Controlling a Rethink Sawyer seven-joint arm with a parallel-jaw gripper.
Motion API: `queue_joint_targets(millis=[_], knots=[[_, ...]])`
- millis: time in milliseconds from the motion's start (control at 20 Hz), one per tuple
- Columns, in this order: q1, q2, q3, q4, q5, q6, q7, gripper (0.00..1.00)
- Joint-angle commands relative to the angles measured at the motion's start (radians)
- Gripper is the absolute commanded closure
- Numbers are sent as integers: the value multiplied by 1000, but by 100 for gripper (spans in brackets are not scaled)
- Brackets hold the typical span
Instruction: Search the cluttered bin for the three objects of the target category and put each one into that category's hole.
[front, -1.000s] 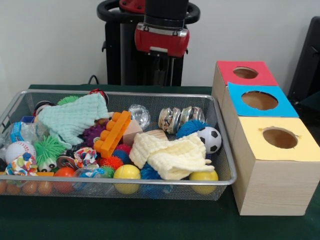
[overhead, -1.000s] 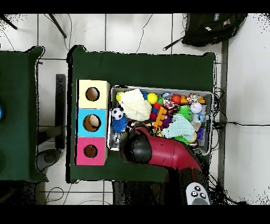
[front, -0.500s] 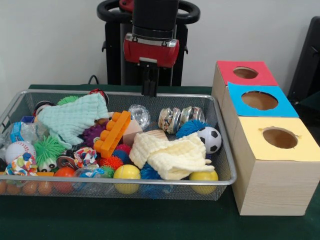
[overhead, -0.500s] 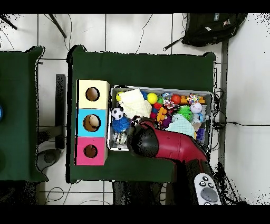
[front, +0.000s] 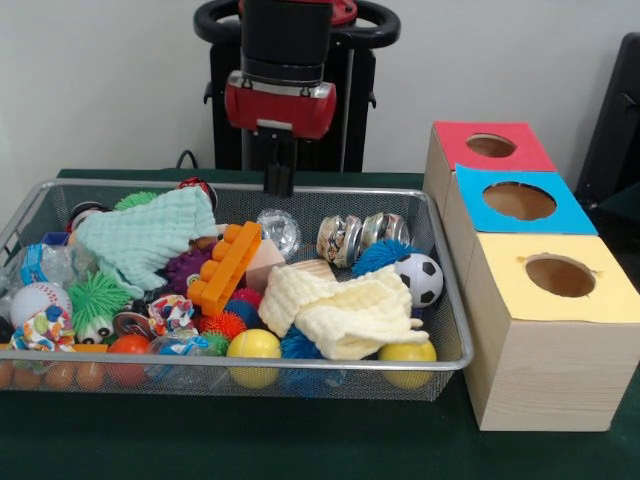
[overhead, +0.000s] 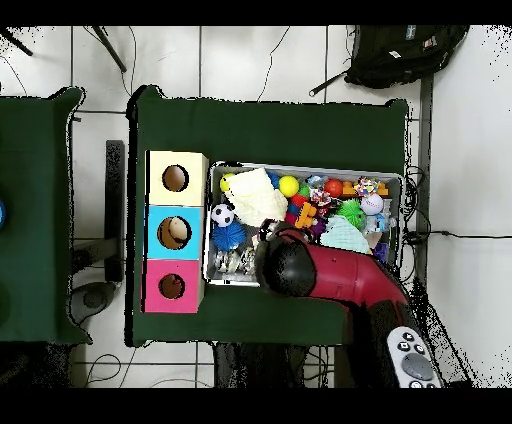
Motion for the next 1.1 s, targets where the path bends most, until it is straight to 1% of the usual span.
queue_joint_targets(millis=[50, 250, 500, 800, 1100], knots=[[-103, 14, 138, -72, -85, 138, -174, 100], [-156, 15, 174, -90, -112, 162, -203, 100], [-200, 13, 202, -105, -150, 186, -210, 100], [-229, 71, 229, -153, -211, 170, -194, 100], [-243, 114, 232, -165, -267, 132, -160, 100]])
